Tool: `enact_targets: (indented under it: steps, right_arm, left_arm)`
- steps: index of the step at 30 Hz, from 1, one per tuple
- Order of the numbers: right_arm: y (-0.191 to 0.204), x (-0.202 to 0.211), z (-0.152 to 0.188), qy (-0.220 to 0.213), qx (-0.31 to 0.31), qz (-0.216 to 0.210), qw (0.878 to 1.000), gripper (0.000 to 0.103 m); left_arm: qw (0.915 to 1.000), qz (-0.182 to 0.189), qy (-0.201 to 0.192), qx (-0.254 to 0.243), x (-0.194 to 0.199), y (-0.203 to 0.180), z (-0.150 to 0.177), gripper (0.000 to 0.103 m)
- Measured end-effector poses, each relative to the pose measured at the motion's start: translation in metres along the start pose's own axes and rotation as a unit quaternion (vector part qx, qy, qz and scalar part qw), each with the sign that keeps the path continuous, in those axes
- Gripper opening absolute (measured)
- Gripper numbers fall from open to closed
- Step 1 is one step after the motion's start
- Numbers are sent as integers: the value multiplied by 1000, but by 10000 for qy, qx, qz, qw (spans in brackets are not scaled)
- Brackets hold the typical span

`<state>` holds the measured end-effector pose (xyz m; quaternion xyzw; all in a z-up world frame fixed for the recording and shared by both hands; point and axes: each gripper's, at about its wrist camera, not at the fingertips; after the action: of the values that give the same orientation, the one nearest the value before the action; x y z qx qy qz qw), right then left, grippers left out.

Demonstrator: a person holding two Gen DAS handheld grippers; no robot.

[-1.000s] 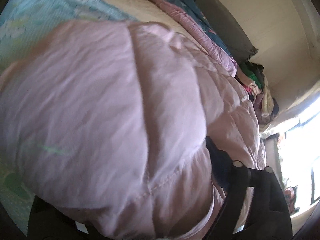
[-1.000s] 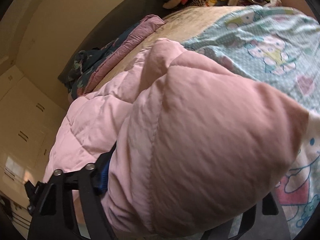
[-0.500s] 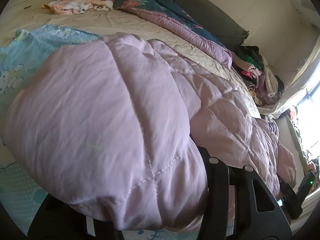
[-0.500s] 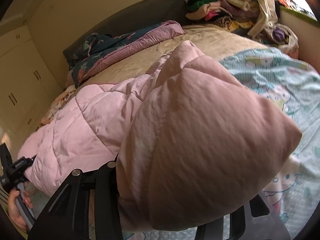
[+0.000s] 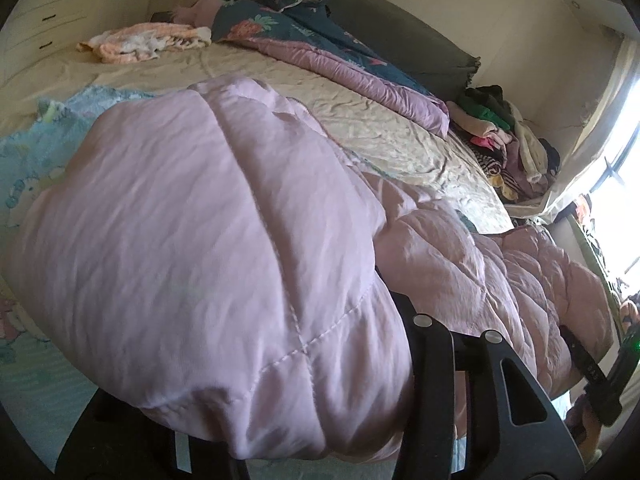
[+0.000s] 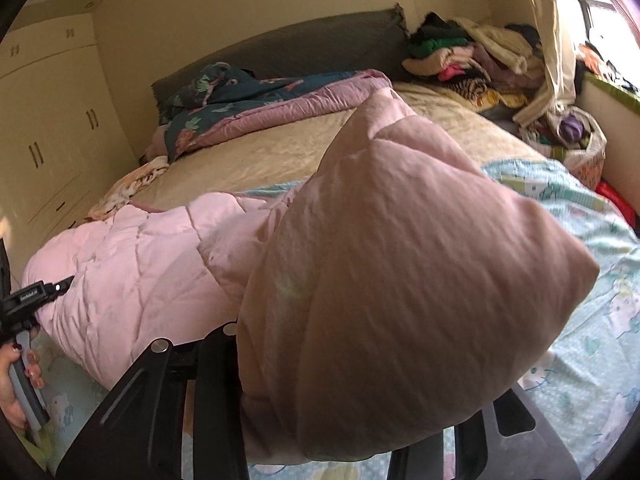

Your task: Fold large clothes

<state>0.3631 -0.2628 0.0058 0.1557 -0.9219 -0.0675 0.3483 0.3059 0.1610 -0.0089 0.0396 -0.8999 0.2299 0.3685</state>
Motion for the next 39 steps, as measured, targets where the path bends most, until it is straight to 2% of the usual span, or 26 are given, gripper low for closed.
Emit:
enact_targets:
  steps: [7, 16, 39]
  right_arm:
    - [15, 34, 8, -57, 236, 46, 9997, 33]
    - [20, 66, 35, -36, 257, 19, 9997, 33]
    - [33, 109, 88, -26, 262, 164, 9995, 33]
  left_arm:
    - [9999, -14, -32, -113, 31, -1, 12, 37]
    - [9999, -29, 20, -138, 55, 6, 34, 37]
    - [9999, -5, 50, -157, 91, 31, 86, 38]
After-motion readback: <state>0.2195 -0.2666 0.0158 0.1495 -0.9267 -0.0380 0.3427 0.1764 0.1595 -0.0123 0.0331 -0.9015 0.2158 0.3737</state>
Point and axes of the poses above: each gripper's, at about its wrist camera, not at the fingertips, and x roughly against the way its jaws point, y to its left, z to its underside, and after that the axes turned 2 degrees about y, right-handed
